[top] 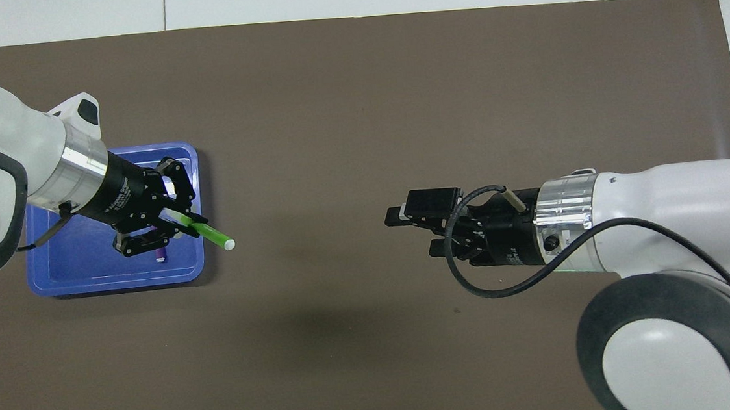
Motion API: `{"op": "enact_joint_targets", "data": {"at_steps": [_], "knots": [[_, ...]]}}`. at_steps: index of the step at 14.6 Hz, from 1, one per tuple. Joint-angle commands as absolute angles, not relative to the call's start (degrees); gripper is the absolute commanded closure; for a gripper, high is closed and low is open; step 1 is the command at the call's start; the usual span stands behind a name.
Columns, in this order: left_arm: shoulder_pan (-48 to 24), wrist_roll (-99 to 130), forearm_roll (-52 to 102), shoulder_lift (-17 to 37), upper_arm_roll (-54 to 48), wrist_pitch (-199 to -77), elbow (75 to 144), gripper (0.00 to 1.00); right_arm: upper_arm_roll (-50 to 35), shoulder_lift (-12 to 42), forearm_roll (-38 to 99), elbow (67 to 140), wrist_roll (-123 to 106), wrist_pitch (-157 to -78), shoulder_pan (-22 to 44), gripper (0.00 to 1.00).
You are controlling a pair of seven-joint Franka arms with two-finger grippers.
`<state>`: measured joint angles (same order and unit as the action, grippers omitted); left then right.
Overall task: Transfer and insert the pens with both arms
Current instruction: 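Lift the green pen with the left gripper toward the right gripper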
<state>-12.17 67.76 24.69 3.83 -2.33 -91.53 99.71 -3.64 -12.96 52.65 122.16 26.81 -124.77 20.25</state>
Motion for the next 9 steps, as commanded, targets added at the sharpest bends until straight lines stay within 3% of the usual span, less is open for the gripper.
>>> {"op": "enact_joint_targets", "data": {"at_steps": [1,5,9], "knots": [[-15.2,73.8,31.3,0.2,-1.4,-95.2,106.0,1.0,-4.5,-14.2,53.1,124.1,31.9,-131.7,23.8,0.0],[-19.1,79.4,38.6,-4.6,-1.4,-103.0,114.9,1.0,-4.6,-14.2,53.1,125.2,33.0,-136.8,27.3,0.0],[-22.0,85.1,42.9,-5.7,-1.5,-107.5,117.1,1.0,-4.7,-14.4,53.1,126.4,33.4,-138.2,29.7,0.01]]}}
